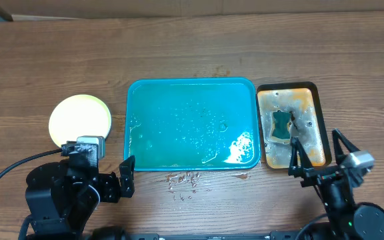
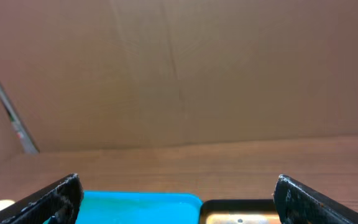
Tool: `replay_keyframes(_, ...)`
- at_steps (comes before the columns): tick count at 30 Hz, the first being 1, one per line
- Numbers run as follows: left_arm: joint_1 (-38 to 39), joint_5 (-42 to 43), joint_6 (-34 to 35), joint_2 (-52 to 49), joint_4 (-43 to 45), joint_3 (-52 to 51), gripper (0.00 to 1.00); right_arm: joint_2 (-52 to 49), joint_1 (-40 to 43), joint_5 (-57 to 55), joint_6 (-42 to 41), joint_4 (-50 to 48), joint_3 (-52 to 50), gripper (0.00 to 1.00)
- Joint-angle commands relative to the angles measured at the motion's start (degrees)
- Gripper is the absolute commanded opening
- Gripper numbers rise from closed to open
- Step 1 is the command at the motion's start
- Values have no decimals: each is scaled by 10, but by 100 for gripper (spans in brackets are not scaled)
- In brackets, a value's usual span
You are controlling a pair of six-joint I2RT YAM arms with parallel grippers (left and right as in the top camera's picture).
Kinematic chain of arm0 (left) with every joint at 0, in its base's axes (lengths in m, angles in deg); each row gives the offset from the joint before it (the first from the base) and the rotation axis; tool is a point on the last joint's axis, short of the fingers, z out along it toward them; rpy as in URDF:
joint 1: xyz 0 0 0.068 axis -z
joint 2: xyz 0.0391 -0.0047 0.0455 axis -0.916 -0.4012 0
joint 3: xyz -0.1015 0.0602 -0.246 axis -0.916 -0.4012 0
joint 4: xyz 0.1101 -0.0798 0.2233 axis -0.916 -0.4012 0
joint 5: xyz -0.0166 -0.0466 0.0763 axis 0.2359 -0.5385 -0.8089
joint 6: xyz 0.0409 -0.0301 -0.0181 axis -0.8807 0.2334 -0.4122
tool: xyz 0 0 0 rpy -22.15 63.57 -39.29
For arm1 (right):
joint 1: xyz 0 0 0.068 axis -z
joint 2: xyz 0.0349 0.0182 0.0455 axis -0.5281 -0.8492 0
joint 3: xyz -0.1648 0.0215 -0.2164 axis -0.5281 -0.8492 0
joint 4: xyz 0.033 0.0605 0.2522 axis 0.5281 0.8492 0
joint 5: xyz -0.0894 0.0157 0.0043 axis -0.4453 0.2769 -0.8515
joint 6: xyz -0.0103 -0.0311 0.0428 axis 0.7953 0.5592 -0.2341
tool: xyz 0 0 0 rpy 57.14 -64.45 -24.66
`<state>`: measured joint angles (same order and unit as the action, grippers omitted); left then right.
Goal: Clean dirty plates on tray and stack at the side
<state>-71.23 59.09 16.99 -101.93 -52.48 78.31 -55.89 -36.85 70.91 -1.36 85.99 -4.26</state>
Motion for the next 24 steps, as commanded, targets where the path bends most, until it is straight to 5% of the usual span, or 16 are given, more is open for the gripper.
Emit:
replay_keyframes(1, 2, -5, -2, 3, 1, -3, 100, 6, -4, 21, 0, -139, -88, 100)
replay_keyframes(6, 2, -5, -2, 3, 1, -3, 100, 7, -4, -5, 1, -264, -175, 100)
replay_keyframes(14, 2, -5, -2, 3, 1, -3, 100, 7, -4, -40, 0, -97, -174, 100)
replay_keyframes(24, 2, -5, -2, 3, 1, -3, 100, 7, -4, -42, 0, -102, -174, 100)
